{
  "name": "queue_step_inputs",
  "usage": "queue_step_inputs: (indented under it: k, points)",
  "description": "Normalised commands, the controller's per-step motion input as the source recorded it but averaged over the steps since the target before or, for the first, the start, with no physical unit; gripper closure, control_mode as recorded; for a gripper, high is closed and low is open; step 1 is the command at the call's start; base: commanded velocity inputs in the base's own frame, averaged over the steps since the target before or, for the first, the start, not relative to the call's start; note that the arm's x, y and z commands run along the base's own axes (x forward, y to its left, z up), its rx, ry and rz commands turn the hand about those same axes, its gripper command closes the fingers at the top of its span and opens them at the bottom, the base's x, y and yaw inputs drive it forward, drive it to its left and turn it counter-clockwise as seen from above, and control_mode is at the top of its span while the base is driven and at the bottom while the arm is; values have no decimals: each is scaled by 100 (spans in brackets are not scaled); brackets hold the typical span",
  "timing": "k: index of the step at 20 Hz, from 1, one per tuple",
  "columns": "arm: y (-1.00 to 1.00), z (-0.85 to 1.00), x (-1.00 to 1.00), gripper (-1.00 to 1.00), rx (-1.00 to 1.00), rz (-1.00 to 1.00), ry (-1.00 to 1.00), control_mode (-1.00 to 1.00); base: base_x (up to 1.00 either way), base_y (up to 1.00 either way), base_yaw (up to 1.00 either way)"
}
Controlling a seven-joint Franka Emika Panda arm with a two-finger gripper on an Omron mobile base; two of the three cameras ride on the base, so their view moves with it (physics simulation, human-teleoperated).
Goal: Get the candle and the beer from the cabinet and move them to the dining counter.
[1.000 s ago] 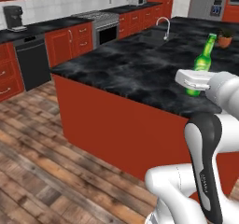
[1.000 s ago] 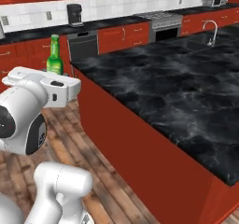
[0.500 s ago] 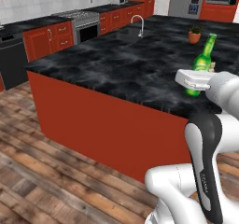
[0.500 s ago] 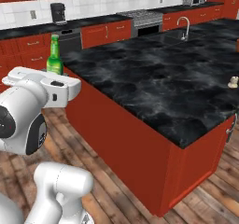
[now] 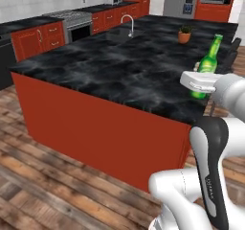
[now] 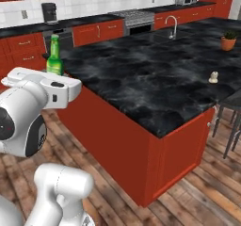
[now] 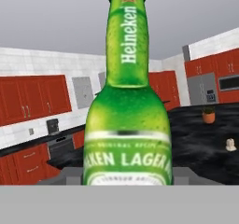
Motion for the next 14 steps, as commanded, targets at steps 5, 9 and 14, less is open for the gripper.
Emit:
queue_step_inputs:
  k: [5, 9, 14]
  points:
    - [0, 0, 0, 100, 0, 0, 0, 100, 29, -72, 0]
    - [0, 0, 0, 100, 0, 0, 0, 100, 57, -76, 2]
    - [0, 0, 0, 100, 0, 0, 0, 100, 68, -74, 3]
